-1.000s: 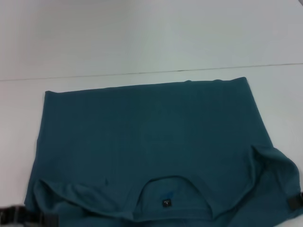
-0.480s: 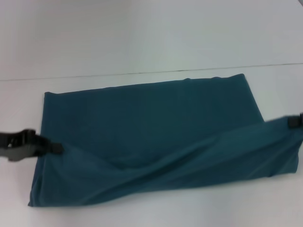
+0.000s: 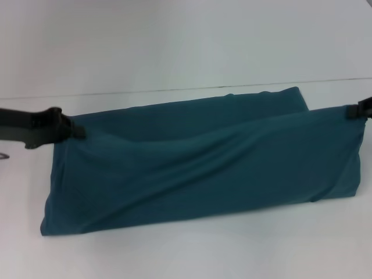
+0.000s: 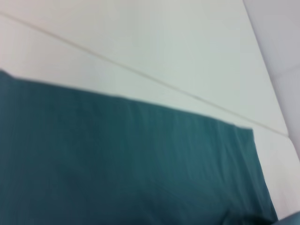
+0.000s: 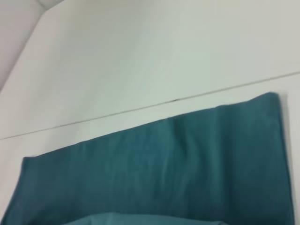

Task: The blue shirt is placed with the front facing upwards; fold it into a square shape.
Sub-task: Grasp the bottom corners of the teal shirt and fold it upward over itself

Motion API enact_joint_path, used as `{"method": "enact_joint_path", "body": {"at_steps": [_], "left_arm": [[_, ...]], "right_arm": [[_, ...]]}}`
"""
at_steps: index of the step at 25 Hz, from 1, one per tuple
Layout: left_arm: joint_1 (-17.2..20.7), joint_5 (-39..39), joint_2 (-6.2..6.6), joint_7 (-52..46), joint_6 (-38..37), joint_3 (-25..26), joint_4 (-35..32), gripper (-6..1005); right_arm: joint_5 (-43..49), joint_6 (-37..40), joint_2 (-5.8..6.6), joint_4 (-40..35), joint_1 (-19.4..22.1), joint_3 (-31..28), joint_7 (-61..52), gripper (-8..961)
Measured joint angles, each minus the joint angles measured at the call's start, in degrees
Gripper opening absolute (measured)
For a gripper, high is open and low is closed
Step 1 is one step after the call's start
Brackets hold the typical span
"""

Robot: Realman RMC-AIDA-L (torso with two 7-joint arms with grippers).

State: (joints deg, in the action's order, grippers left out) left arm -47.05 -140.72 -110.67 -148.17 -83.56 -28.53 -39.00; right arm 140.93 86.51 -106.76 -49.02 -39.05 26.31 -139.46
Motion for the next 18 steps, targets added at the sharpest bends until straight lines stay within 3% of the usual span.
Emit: {"method": "enact_joint_path", "body": {"at_steps": [8,18], "left_arm": [[-2.3,0.0,-0.37,-3.5,10.9,-3.7,2.7,49],[-4.0,0.1,-1.46,-3.9,22.7,-4.2,7.1,64]], "right_arm": [[0.2,-12.5,-0.94,3.0,-2.2,7.8,-3.0,168],[0.5,-26.3,-2.31,8.3,-5.8,15.1,-3.5,183]]}}
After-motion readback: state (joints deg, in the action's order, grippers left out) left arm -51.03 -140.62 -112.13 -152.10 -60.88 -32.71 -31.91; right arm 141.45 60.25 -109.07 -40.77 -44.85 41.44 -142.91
